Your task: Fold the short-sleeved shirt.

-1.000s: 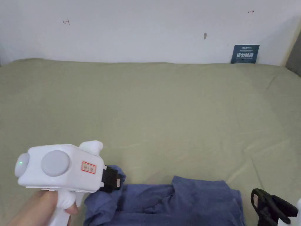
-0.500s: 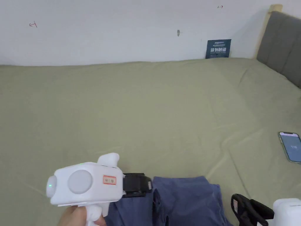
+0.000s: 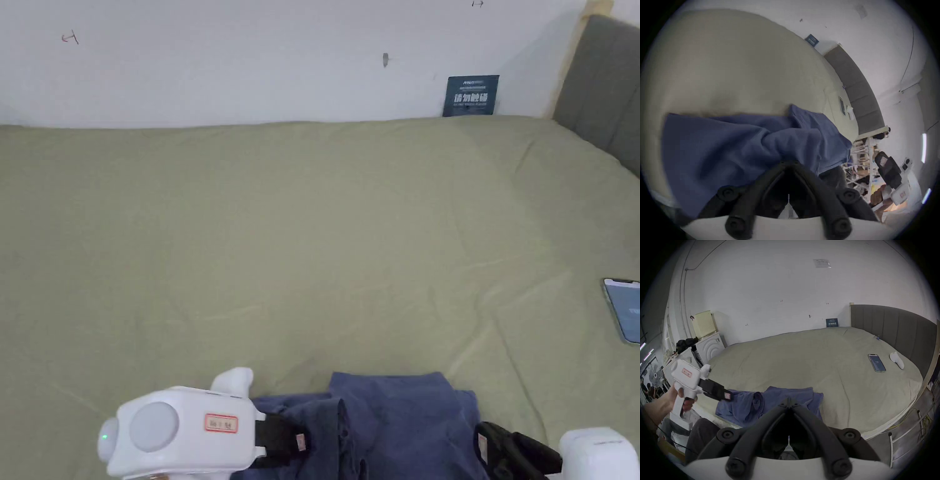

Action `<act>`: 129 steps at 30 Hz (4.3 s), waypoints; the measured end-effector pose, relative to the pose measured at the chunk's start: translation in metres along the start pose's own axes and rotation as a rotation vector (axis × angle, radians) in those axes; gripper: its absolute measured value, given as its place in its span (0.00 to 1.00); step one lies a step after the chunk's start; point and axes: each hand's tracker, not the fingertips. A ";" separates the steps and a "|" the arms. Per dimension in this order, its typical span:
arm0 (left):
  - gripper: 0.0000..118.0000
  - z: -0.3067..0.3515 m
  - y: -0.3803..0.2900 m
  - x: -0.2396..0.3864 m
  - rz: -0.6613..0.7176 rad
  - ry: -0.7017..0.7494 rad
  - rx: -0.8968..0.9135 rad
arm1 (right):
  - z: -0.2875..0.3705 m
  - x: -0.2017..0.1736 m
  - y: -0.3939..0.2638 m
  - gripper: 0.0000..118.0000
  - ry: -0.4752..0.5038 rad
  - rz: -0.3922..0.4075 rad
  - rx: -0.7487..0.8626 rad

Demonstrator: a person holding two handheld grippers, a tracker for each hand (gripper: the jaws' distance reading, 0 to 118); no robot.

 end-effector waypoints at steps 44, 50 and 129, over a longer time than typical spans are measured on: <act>0.13 0.147 0.007 -0.128 0.271 -0.011 0.231 | -0.029 -0.034 0.016 0.00 0.028 0.089 -0.062; 0.13 0.254 -0.006 -0.116 0.254 0.295 0.387 | -0.034 -0.036 0.024 0.00 0.053 0.131 -0.025; 0.95 0.135 0.021 -0.136 0.116 -0.117 0.095 | -0.277 -0.022 -0.064 0.00 0.865 -0.731 -0.642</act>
